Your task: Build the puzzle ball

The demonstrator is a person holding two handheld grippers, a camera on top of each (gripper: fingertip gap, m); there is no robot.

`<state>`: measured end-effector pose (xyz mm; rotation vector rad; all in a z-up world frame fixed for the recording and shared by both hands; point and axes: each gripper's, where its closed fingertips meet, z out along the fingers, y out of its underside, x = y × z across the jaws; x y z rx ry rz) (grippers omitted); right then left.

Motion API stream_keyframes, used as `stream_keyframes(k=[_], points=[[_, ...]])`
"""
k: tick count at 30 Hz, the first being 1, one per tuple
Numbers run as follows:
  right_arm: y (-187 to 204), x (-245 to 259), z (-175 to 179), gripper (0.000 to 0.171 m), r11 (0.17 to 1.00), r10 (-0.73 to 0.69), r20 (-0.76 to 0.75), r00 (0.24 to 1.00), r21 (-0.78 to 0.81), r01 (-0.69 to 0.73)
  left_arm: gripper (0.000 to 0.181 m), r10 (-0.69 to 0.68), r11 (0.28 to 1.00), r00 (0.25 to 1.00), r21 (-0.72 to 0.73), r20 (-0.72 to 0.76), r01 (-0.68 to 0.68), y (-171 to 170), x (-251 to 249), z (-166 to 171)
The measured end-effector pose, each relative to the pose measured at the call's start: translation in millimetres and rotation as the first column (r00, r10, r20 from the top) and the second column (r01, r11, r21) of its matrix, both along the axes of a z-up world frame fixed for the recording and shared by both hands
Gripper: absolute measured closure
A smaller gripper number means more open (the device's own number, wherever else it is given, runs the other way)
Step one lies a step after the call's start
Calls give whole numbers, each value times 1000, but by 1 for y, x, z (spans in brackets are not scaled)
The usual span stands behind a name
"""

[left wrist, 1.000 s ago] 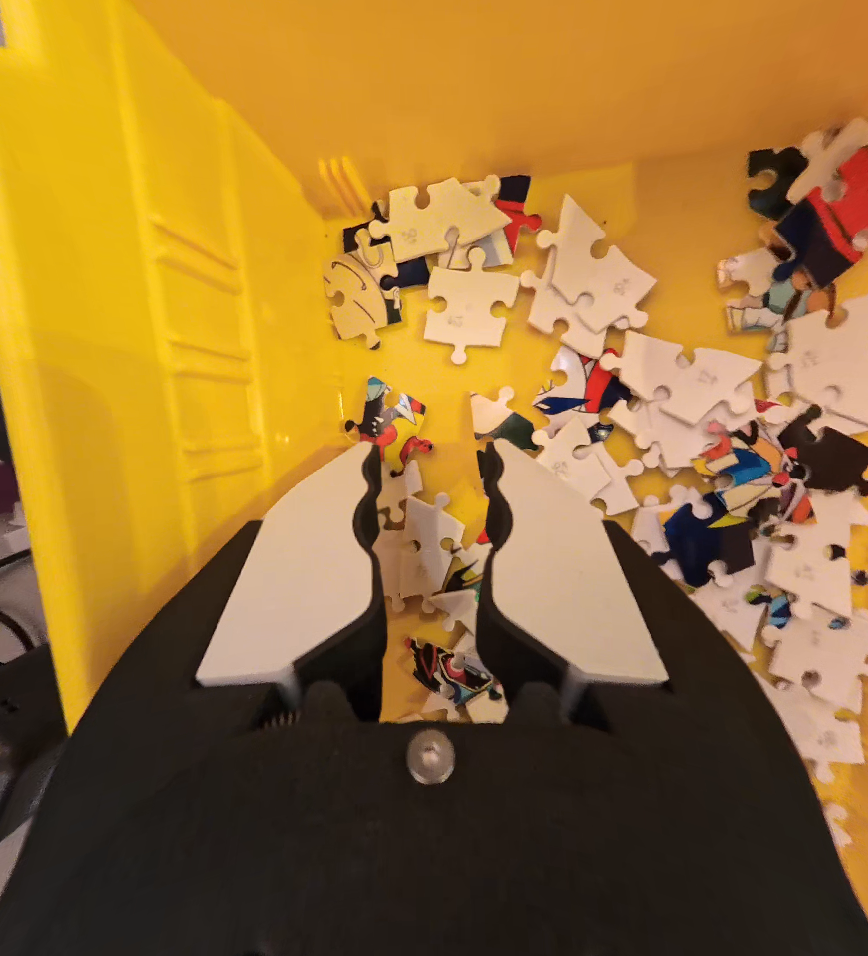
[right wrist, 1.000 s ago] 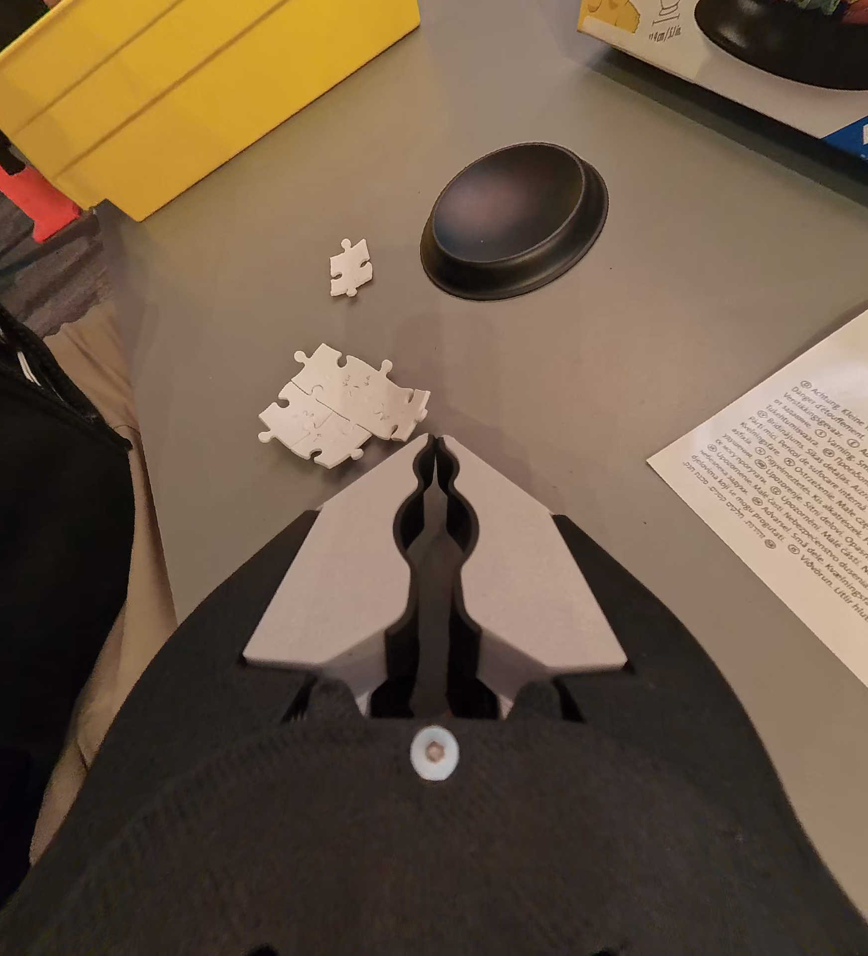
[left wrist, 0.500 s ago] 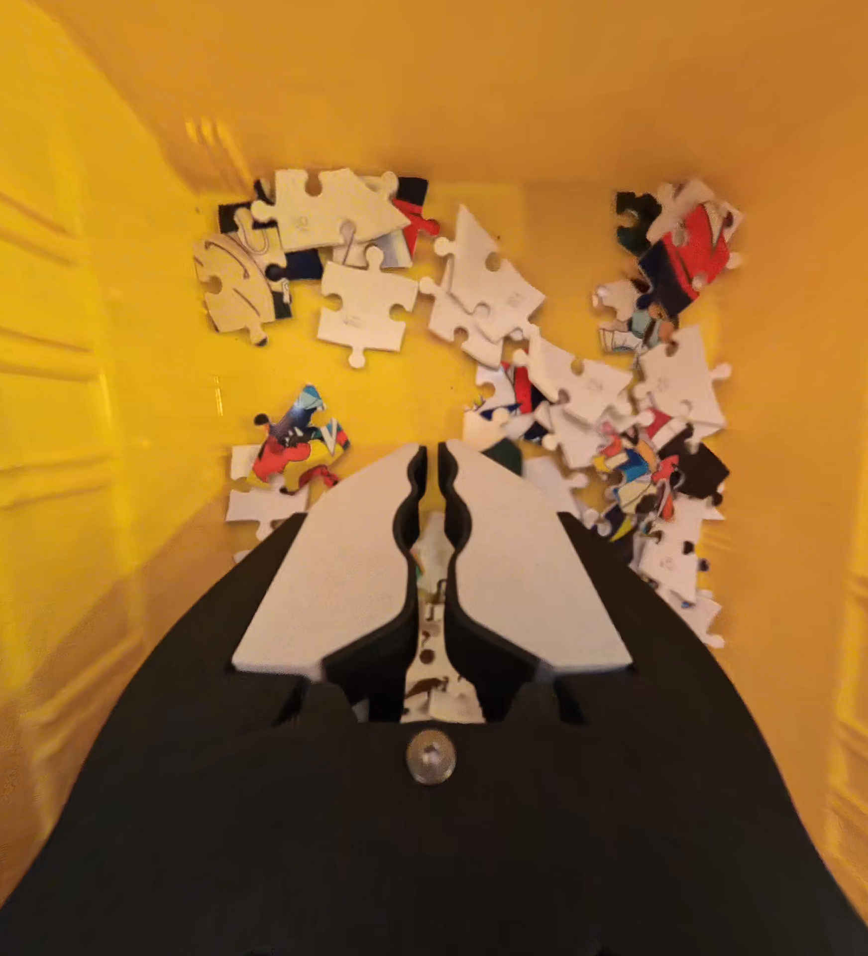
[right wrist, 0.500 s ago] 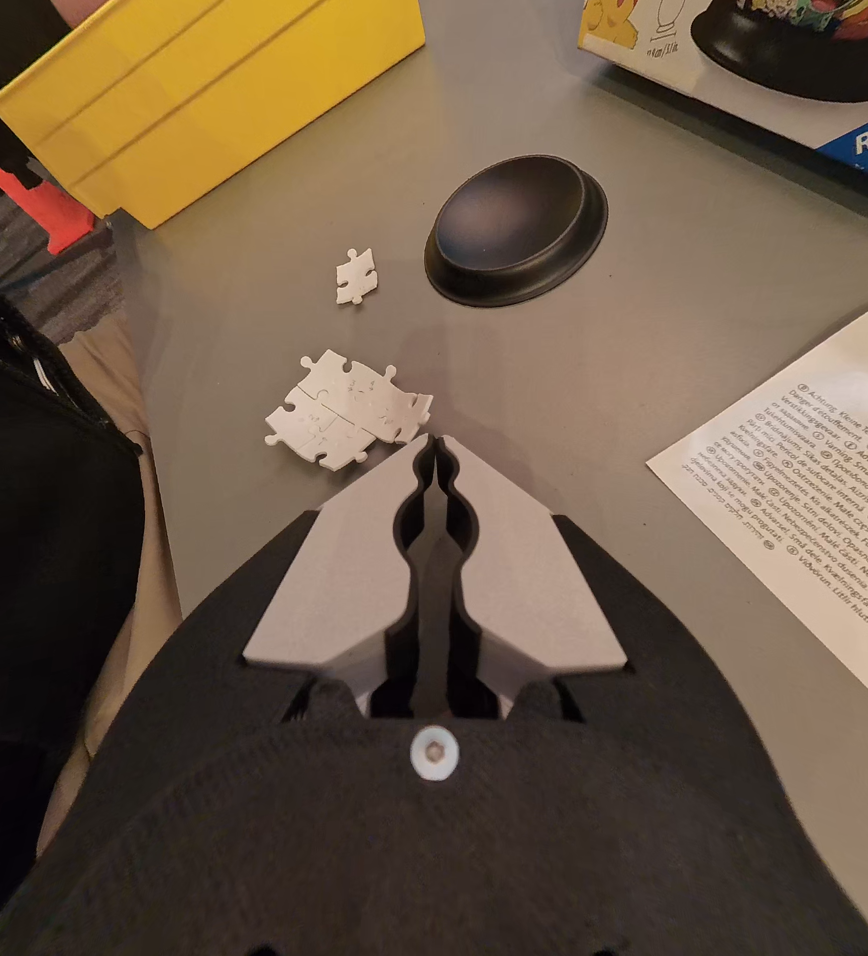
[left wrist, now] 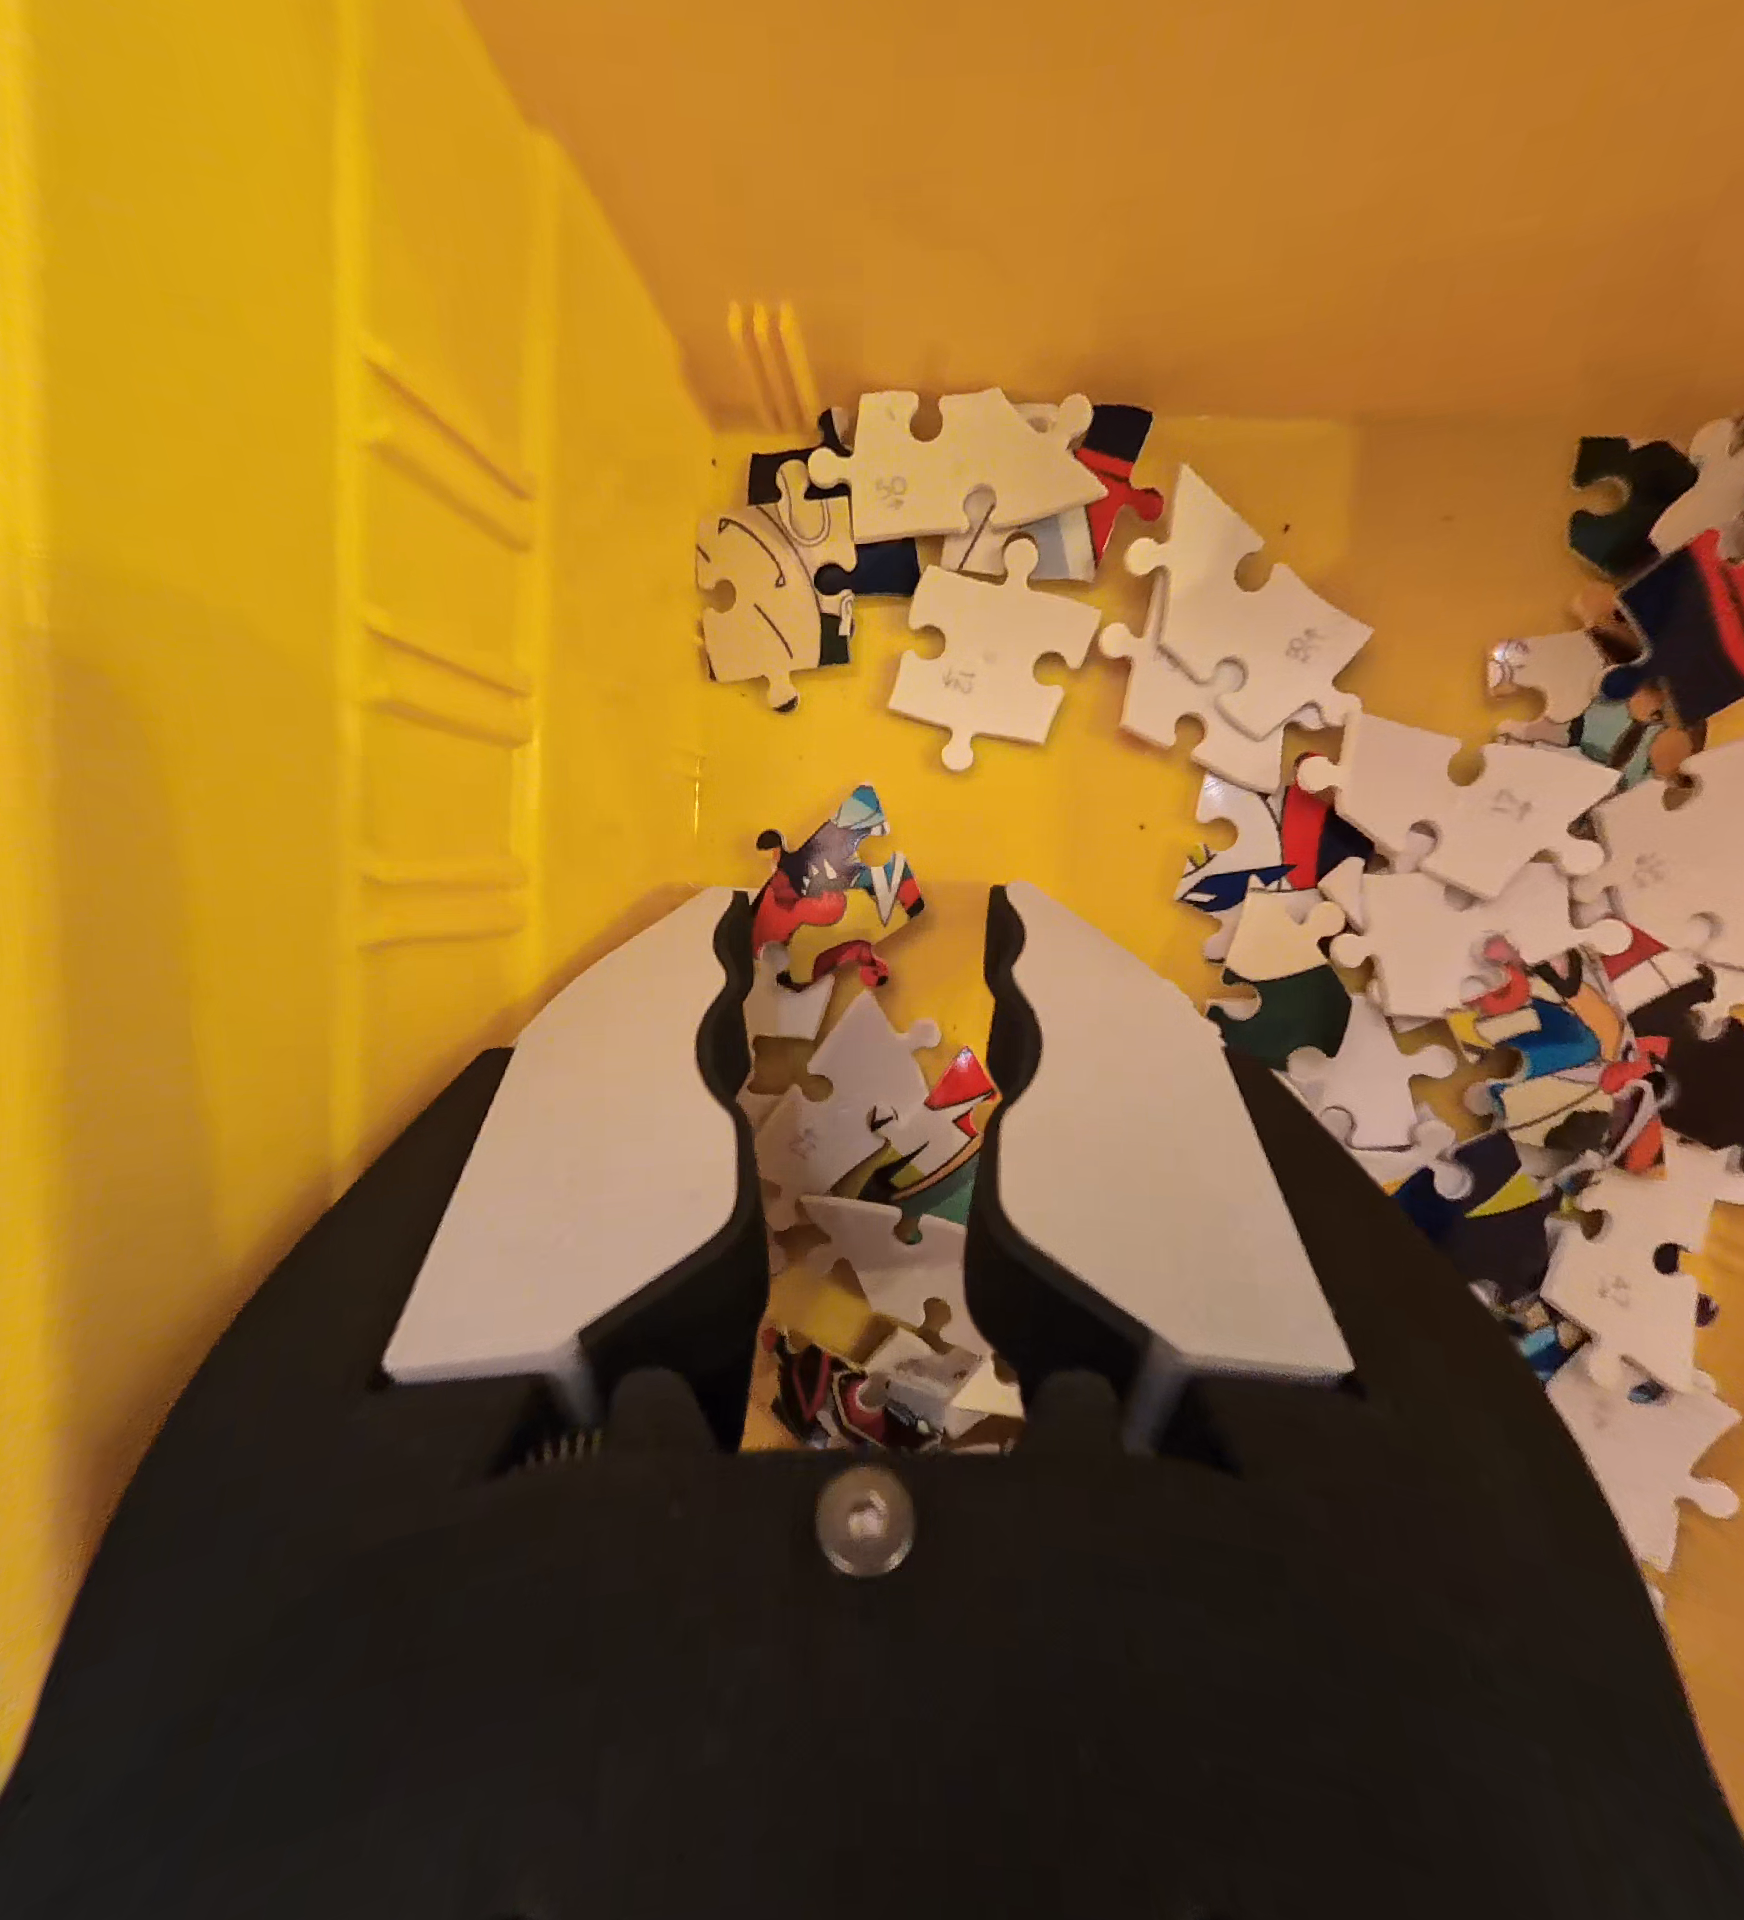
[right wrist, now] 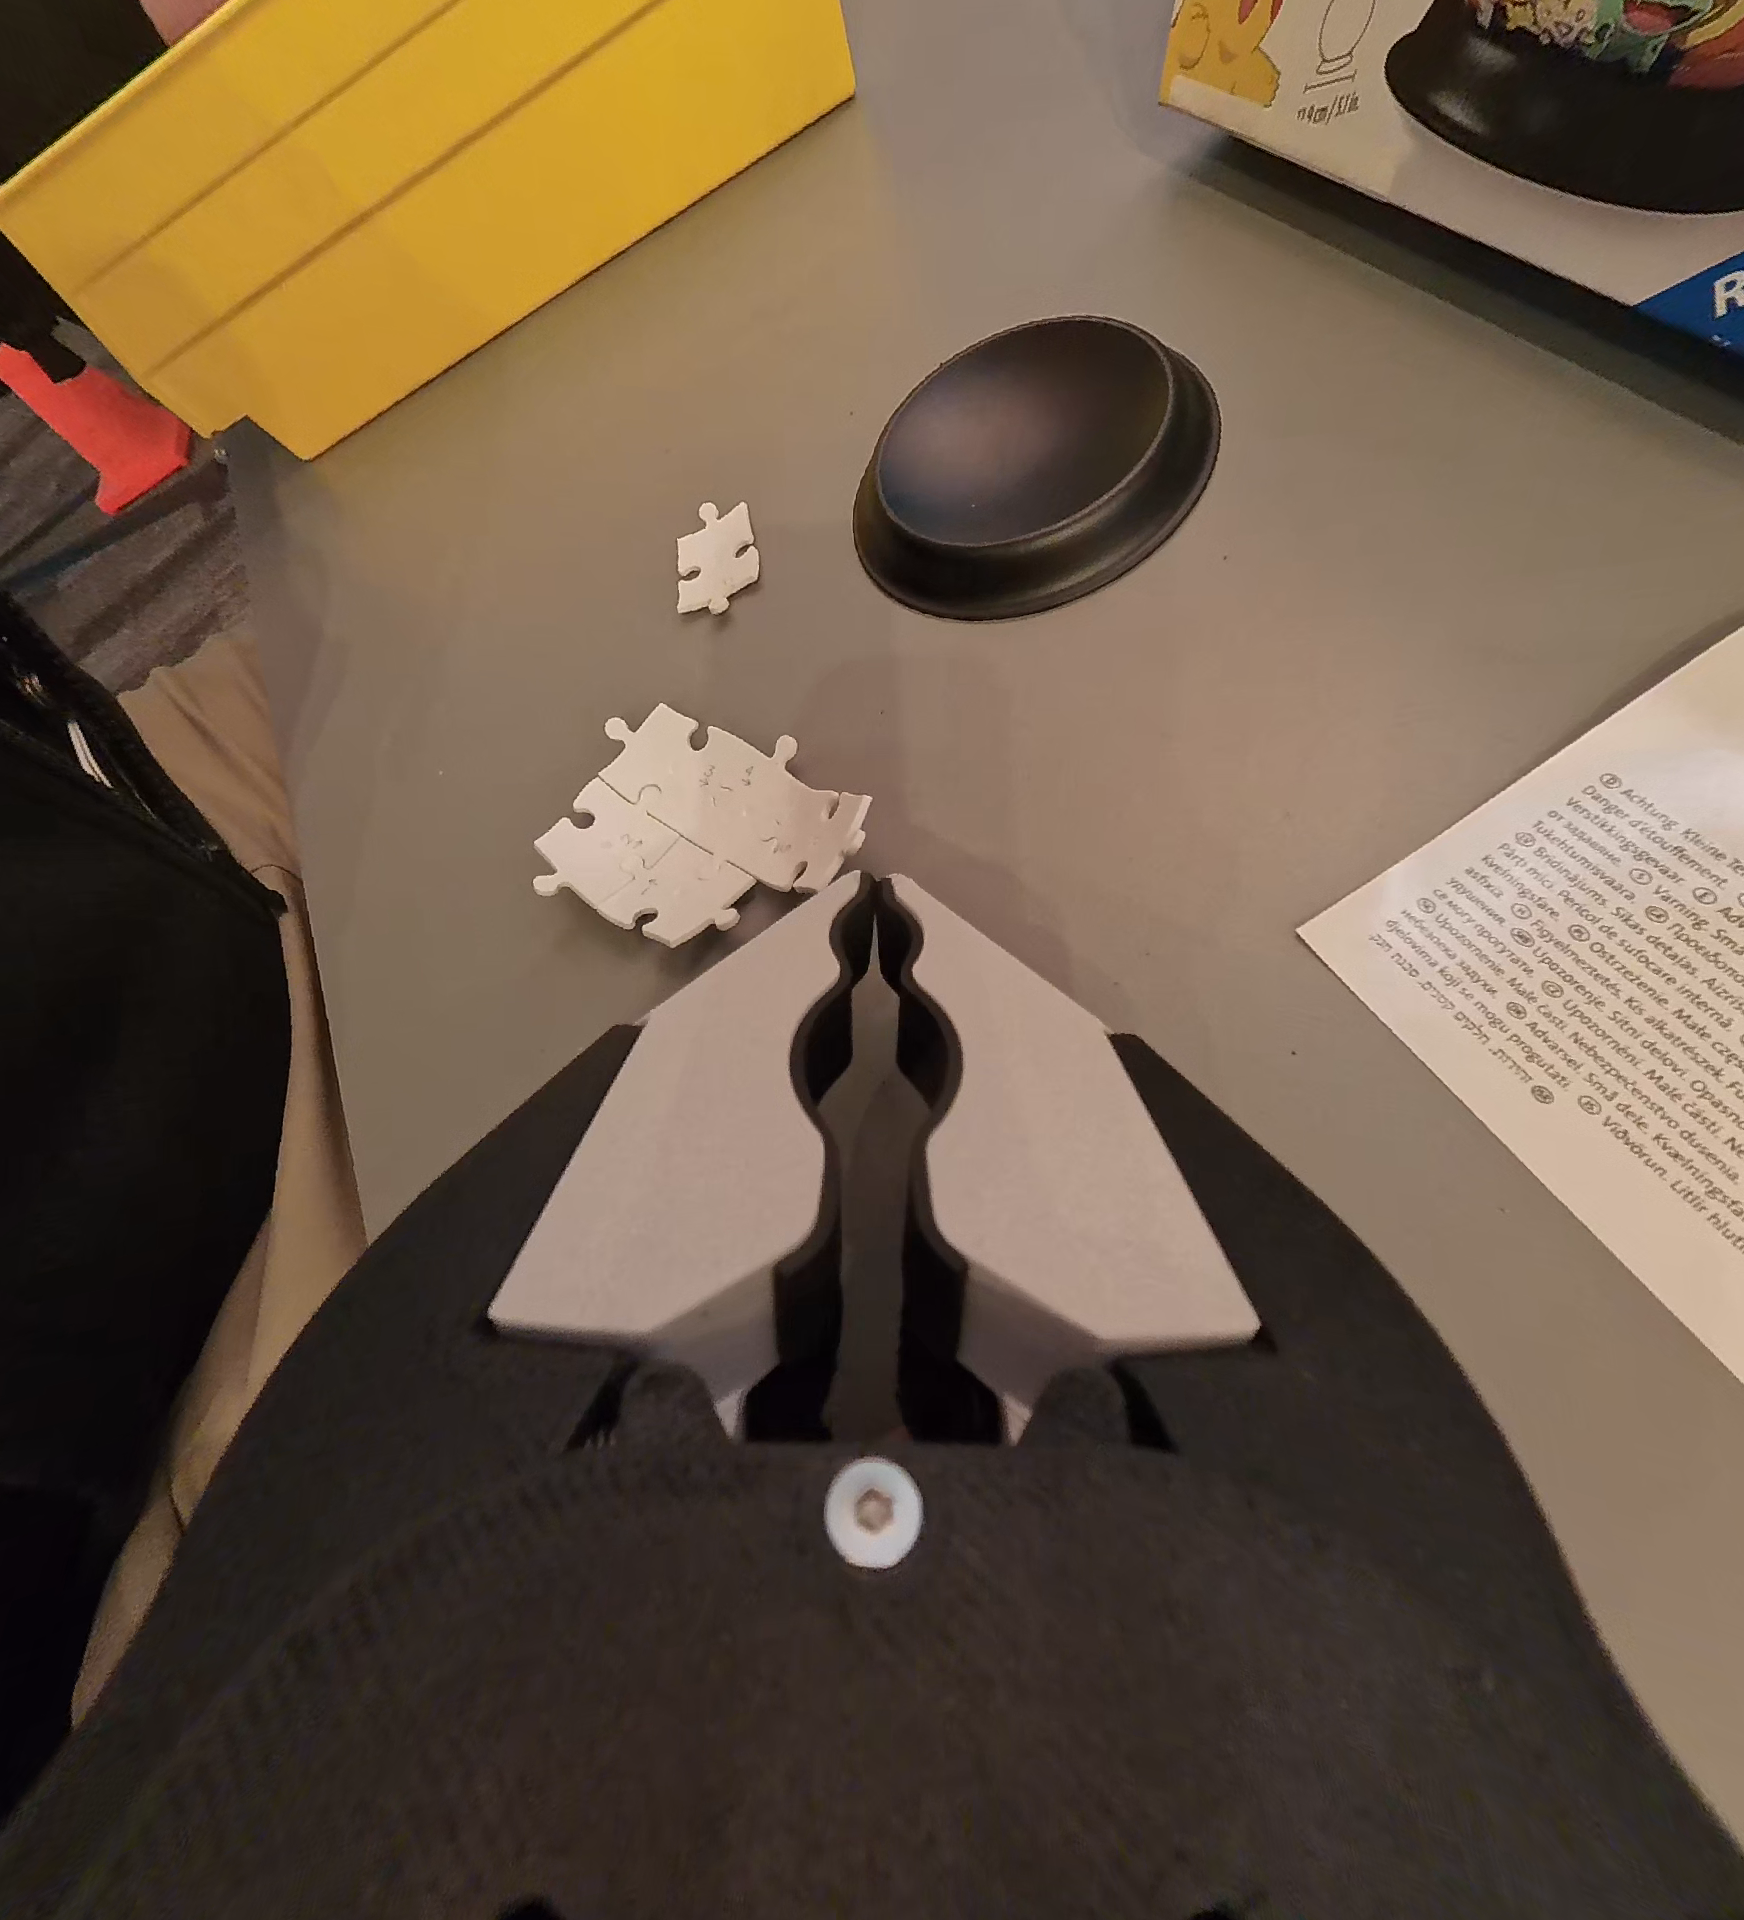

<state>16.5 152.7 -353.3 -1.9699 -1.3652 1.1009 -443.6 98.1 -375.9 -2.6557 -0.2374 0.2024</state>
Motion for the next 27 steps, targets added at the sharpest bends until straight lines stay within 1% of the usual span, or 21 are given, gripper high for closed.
stream_keyframes(k=[2,3,4,6,8,9,10,11,13,15,18,19,21,22,23,26,27], points=[[0,0,0,171,1000,0,-4,1000,-2,0,142,10,1000,1000,2,12,-10,-2,0,0],[0,0,1,171,1000,0,-5,1000,-2,0,154,-1,1000,1000,-14,1,1,-5,0,0],[0,0,1,171,1000,0,-6,1000,-3,0,155,-26,999,1000,-18,18,27,-6,6,0],[0,0,1,171,1000,0,-8,1000,-2,0,155,-92,995,990,-30,105,96,-8,28,0],[0,0,1,171,1000,0,-10,1000,-1,0,157,-155,986,981,-39,118,161,-11,41,2],[0,0,1,171,1000,-1,-9,1000,-1,1,170,-174,985,978,5,114,174,-10,46,9],[0,0,1,171,1000,-1,-10,1000,-2,1,176,-178,984,978,35,112,175,-10,48,15],[0,0,1,171,1000,0,-10,1000,-4,0,177,-185,983,975,23,121,184,-16,51,16],[0,0,2,171,1000,-2,-12,1000,-5,2,181,-207,977,974,71,91,201,-20,51,24],[0,0,1,171,1000,-1,-11,1000,-7,1,181,-189,982,974,45,121,185,-33,52,22],[0,0,1,171,1000,-1,-8,1000,-7,1,181,-163,986,975,47,150,158,-43,53,19],[0,0,1,171,1000,-1,-8,1000,-8,1,181,-159,986,972,70,172,149,-43,54,19],[0,0,1,171,1000,-1,-7,1000,-5,1,181,-156,980,952,160,262,117,-37,59,26],[0,0,1,171,1000,-1,-6,1000,-4,1,181,-153,979,943,177,295,104,-36,60,28],[0,0,1,171,1000,0,-5,1000,-4,0,181,-157,979,943,173,293,109,-36,59,28],[0,0,1,171,1000,-1,-5,1000,-6,1,180,-211,974,970,111,123,197,-35,49,27],[0,0,0,171,1000,0,-4,1000,-7,0,168,-238,970,968,74,85,232,-34,50,24]])
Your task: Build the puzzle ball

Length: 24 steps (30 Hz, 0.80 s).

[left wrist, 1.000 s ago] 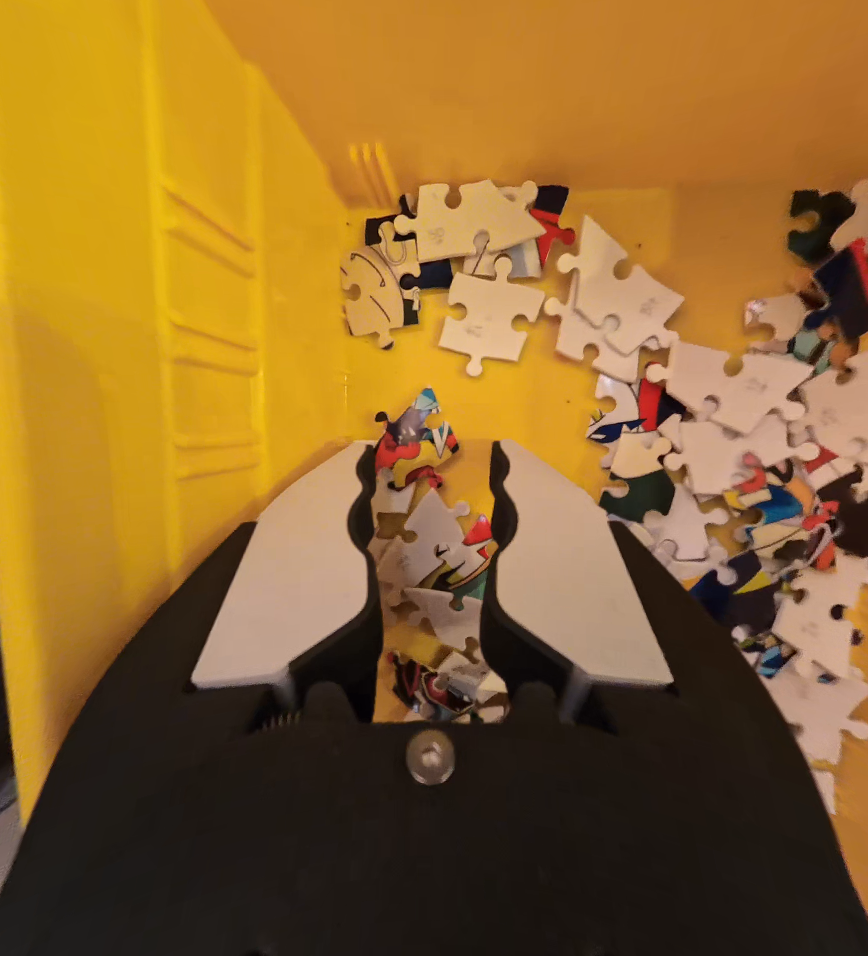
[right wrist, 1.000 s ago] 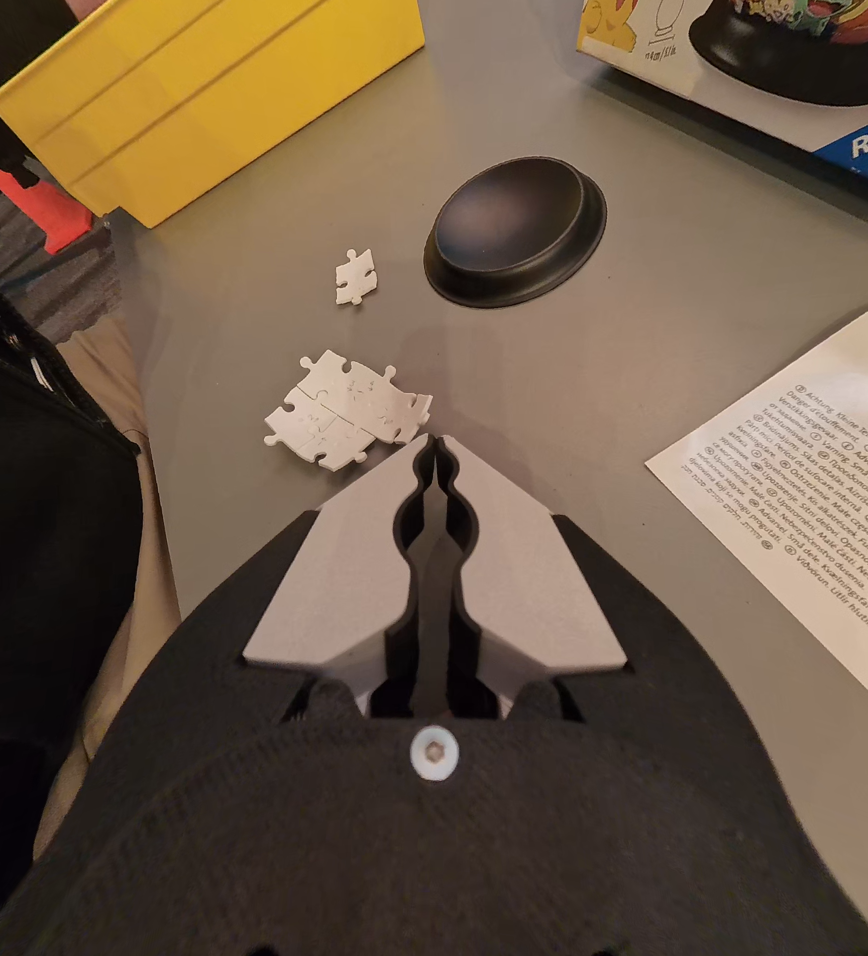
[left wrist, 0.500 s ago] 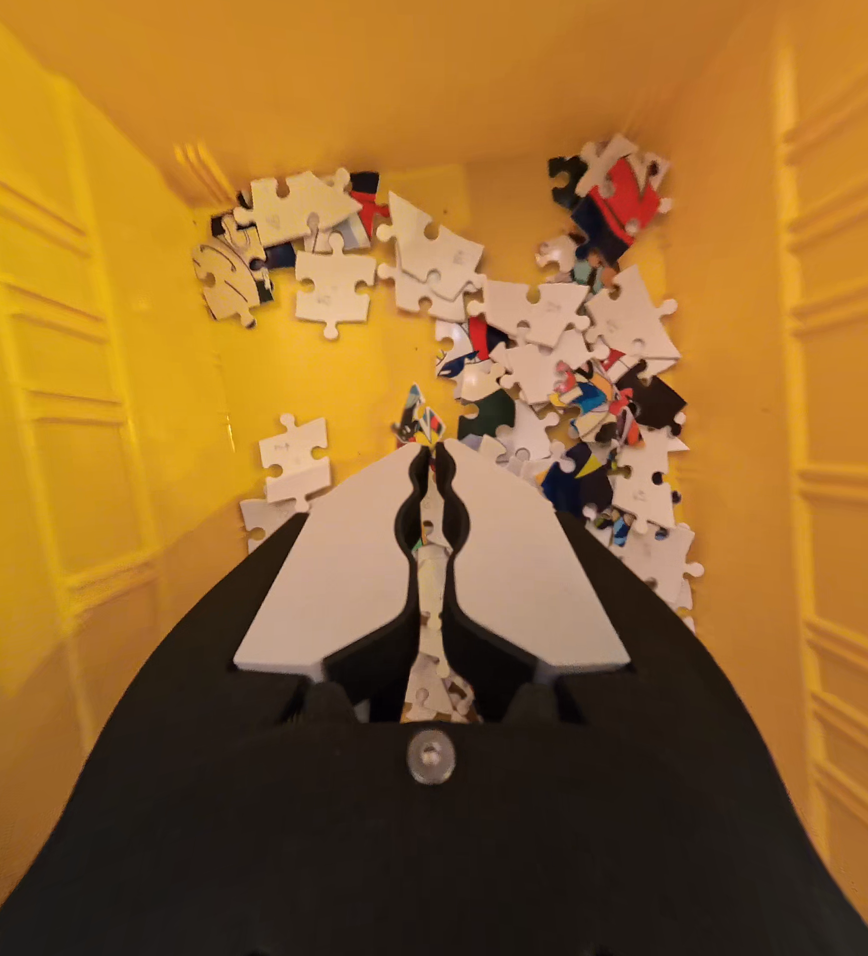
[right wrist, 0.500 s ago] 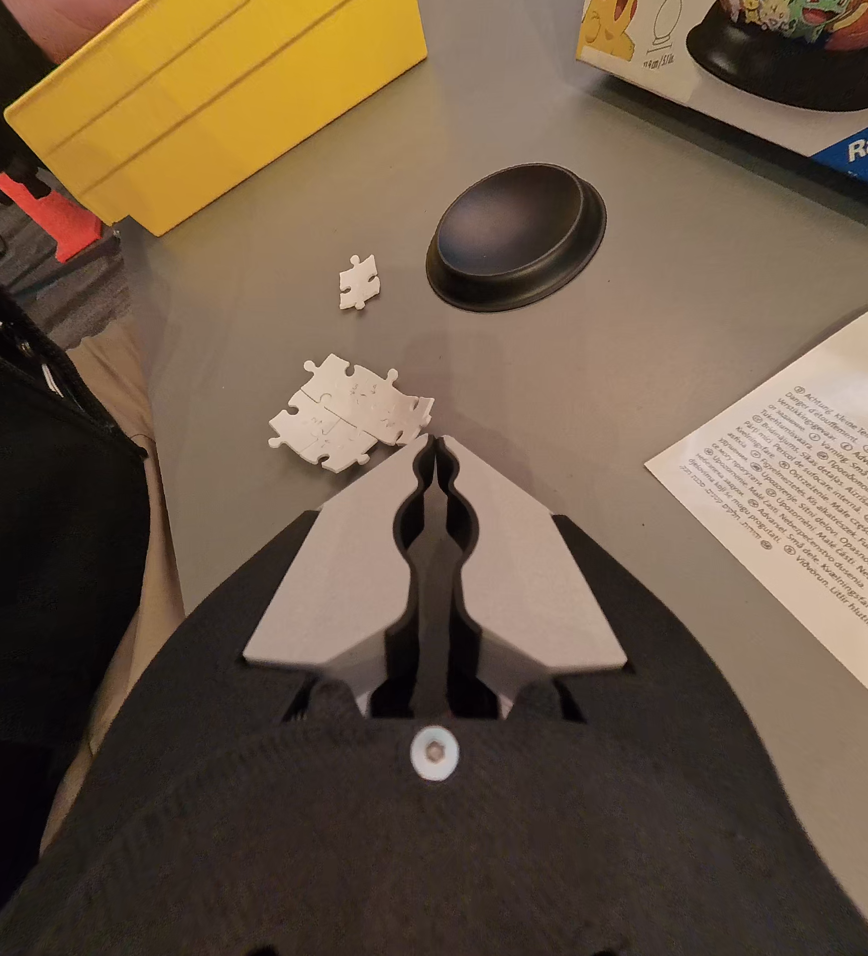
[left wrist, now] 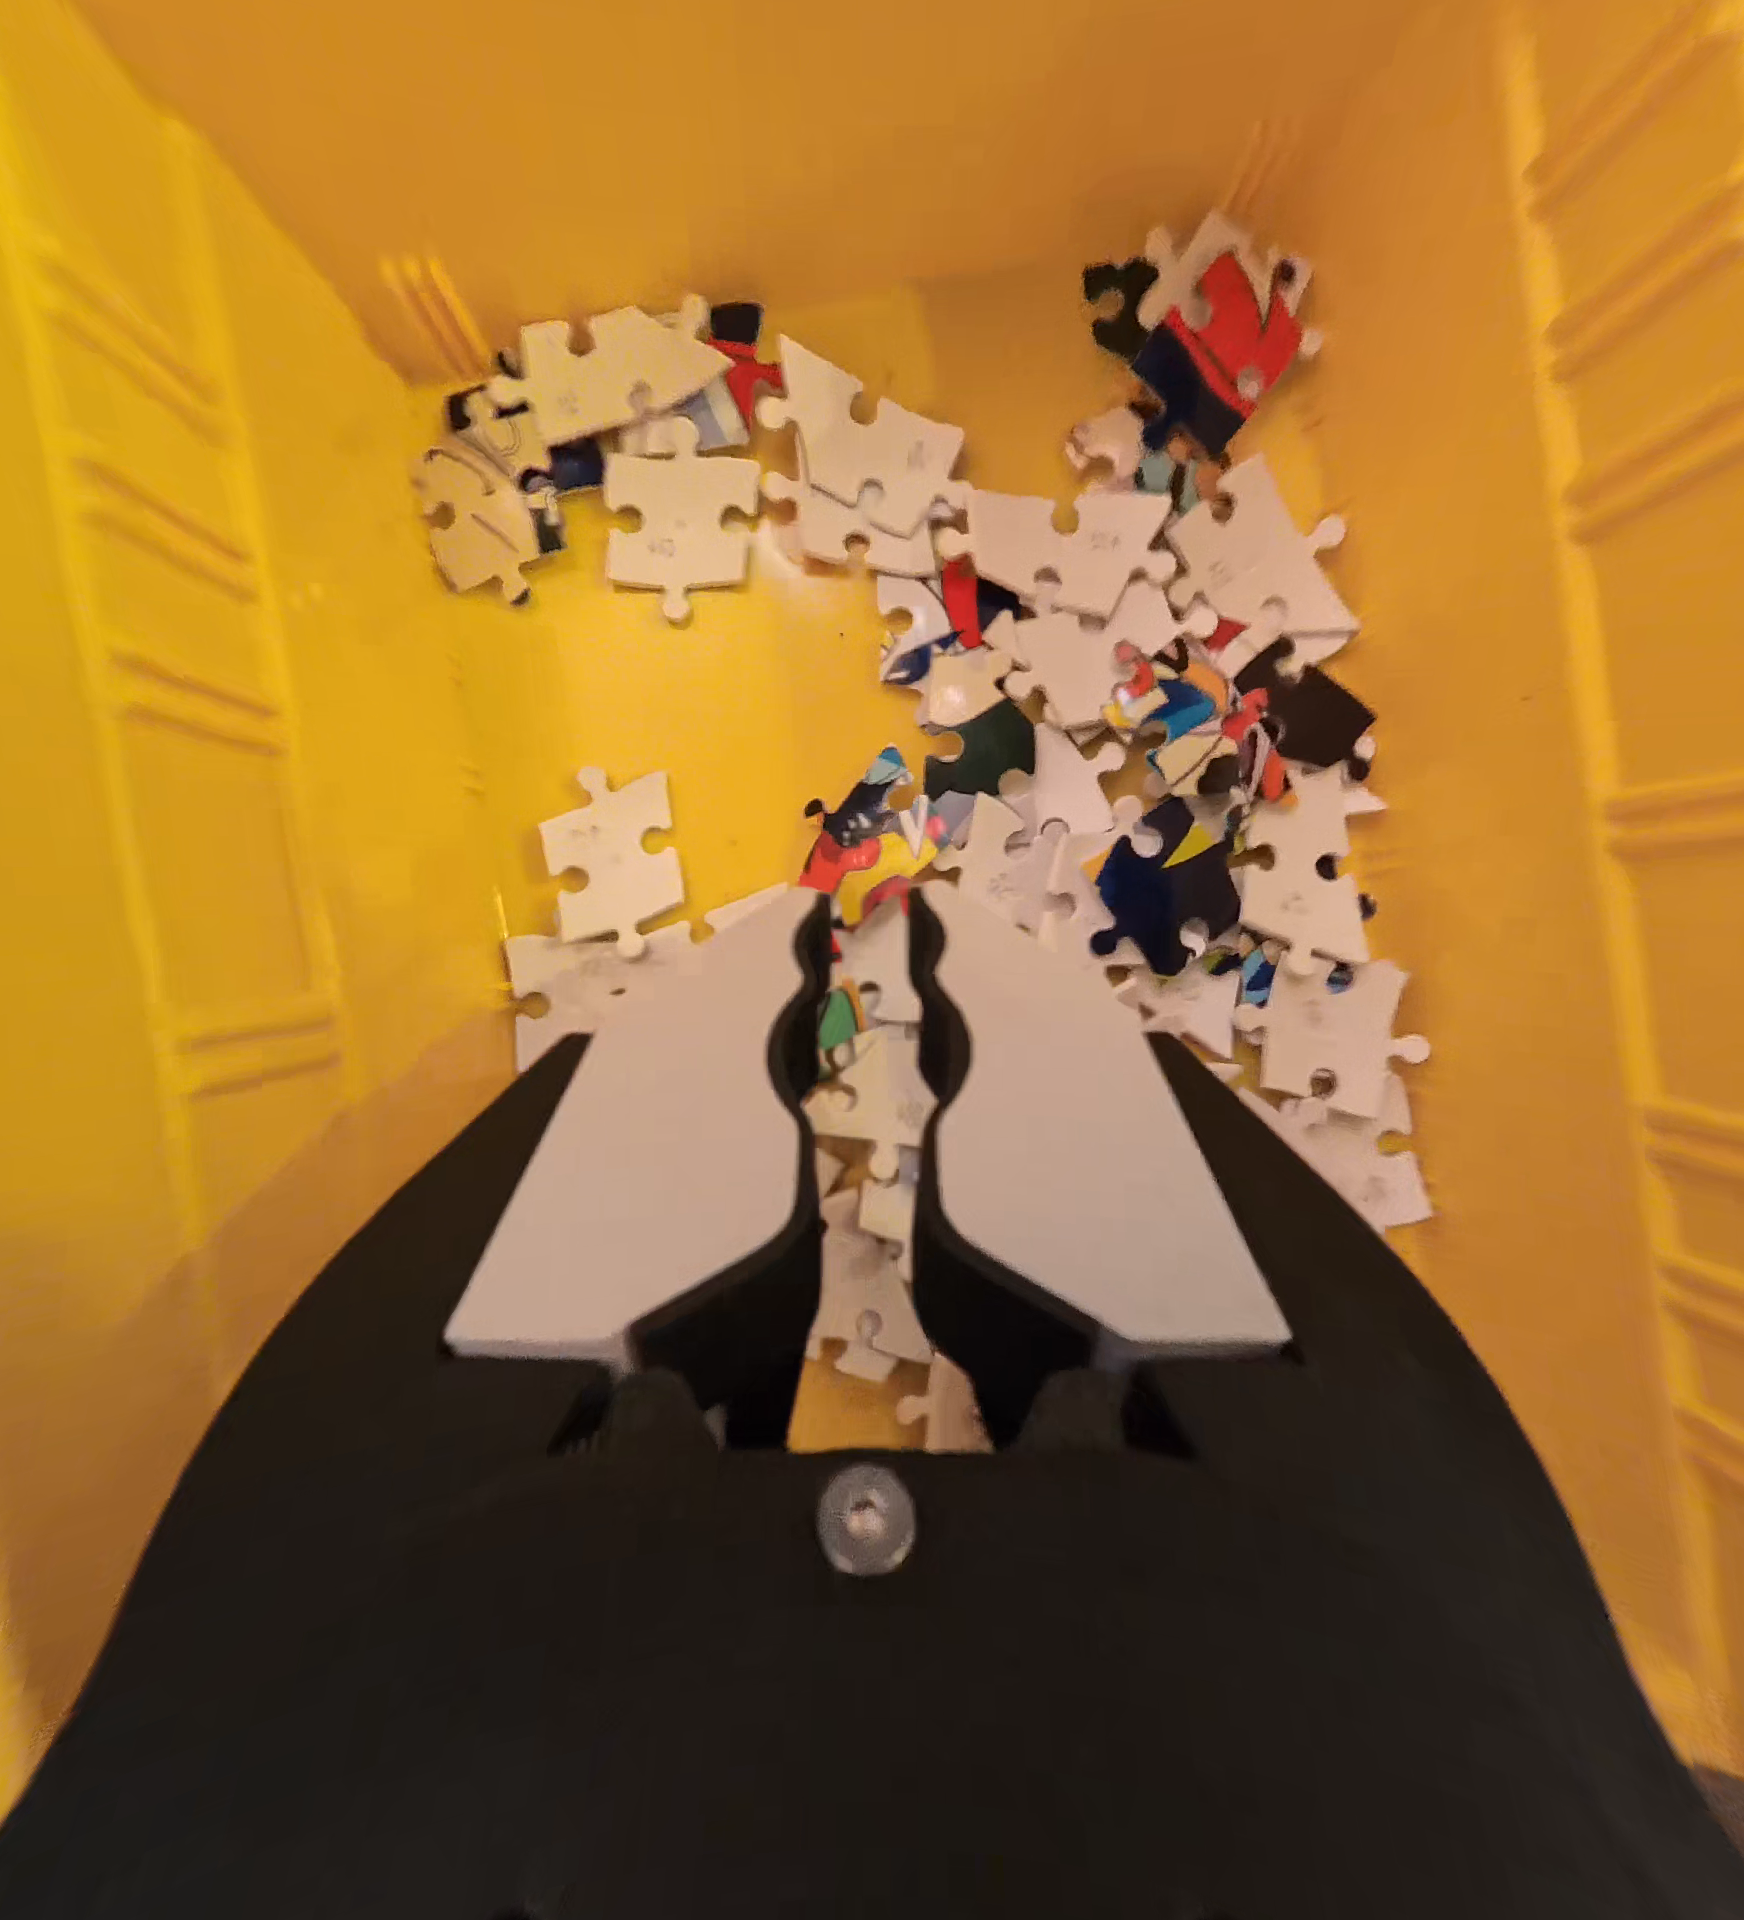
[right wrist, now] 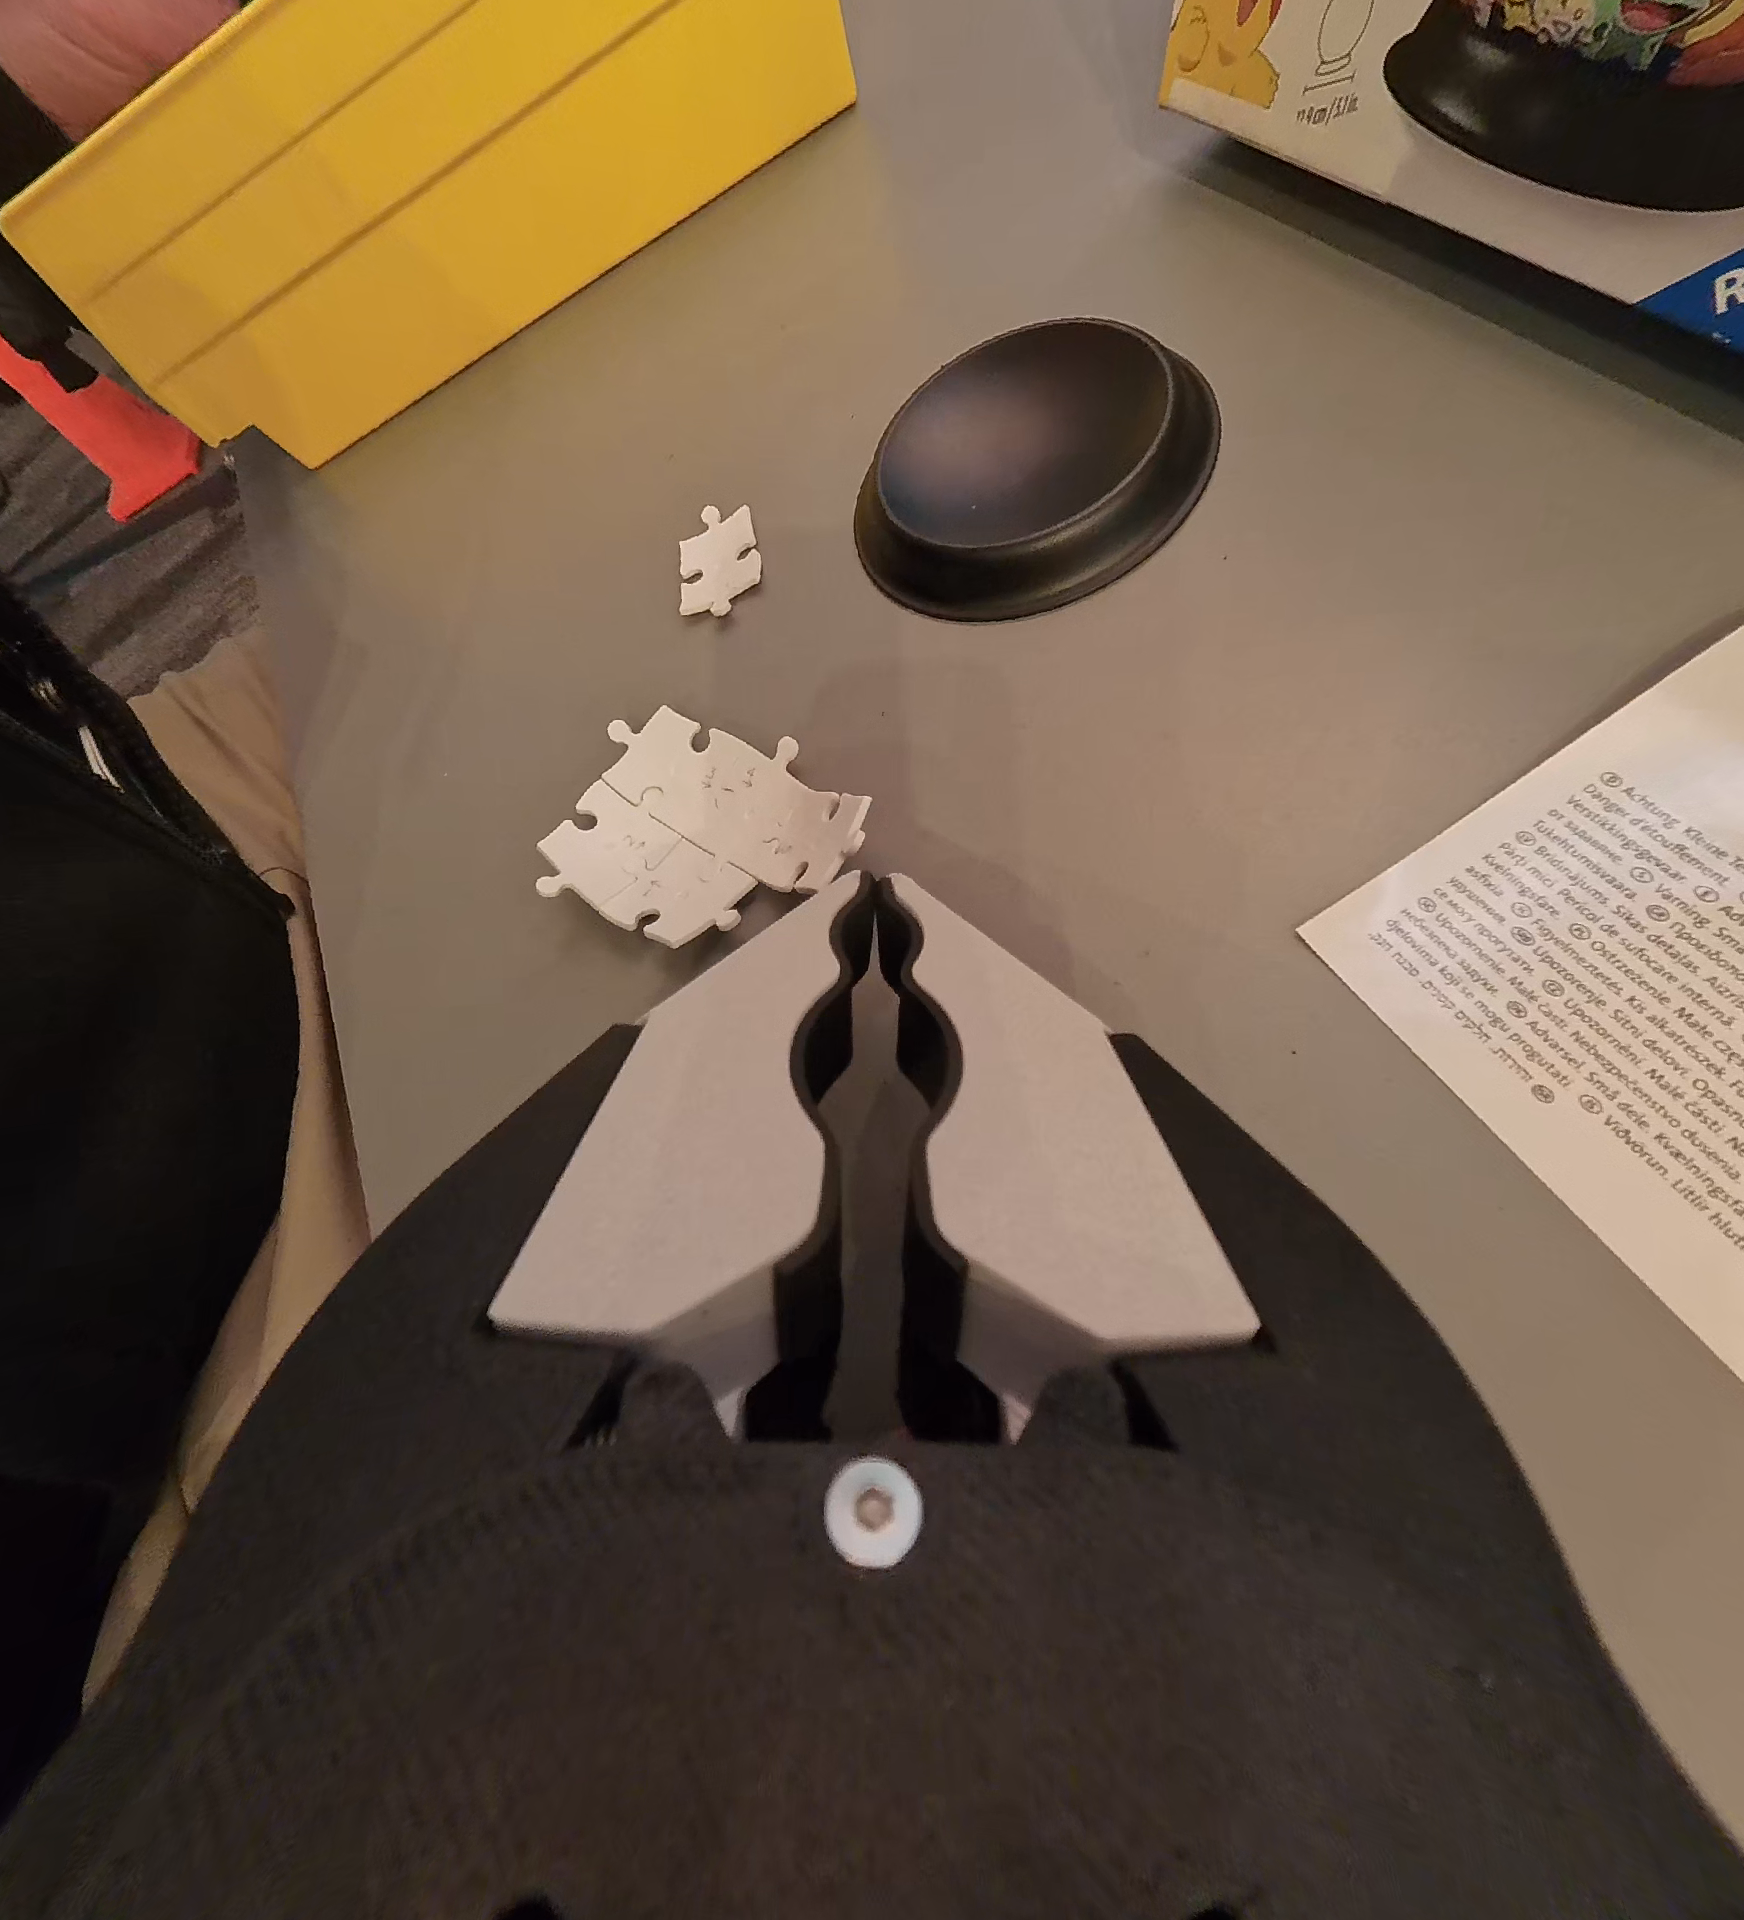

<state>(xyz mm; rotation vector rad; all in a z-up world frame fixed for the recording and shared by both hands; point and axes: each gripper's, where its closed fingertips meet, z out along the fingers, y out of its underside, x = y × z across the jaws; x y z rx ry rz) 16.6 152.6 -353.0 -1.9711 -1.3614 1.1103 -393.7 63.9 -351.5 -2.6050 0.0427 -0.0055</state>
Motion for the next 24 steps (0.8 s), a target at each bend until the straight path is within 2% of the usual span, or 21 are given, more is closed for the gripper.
stream_keyframes(k=[3,7,11,12,14,17,20,21,22,24], points=[[0,0,0,171,1000,0,-1,1000,2,0,144,-61,994,985,-95,-158,46,2,-10,-8],[0,0,1,171,1000,-1,-4,1000,1,1,147,10,994,968,-103,-249,-37,9,-40,-1],[0,0,2,171,1000,0,-10,1000,0,0,148,98,973,969,-183,-228,-142,8,-53,-19],[0,0,2,171,1000,-1,-12,1000,0,1,154,114,972,971,-177,-209,-152,10,-52,-21],[0,0,3,171,1000,-1,-16,1000,-1,1,152,153,968,971,-168,-182,-184,11,-52,-22],[0,0,3,171,1000,1,-22,1000,-6,-1,164,179,971,976,-140,-128,-196,14,-48,-24],[0,0,4,171,1000,1,-30,1000,-7,-1,164,196,972,976,-113,-99,-207,13,-49,-24],[0,0,5,171,1000,1,-32,999,-6,-1,165,190,973,977,-112,-102,-201,13,-48,-24],[0,1,5,171,1000,0,-33,999,-5,0,181,151,982,985,-101,-87,-160,15,-41,-22],[0,1,6,171,1000,-1,-37,999,-5,1,181,132,985,986,-101,-99,-142,14,-40,-22]])
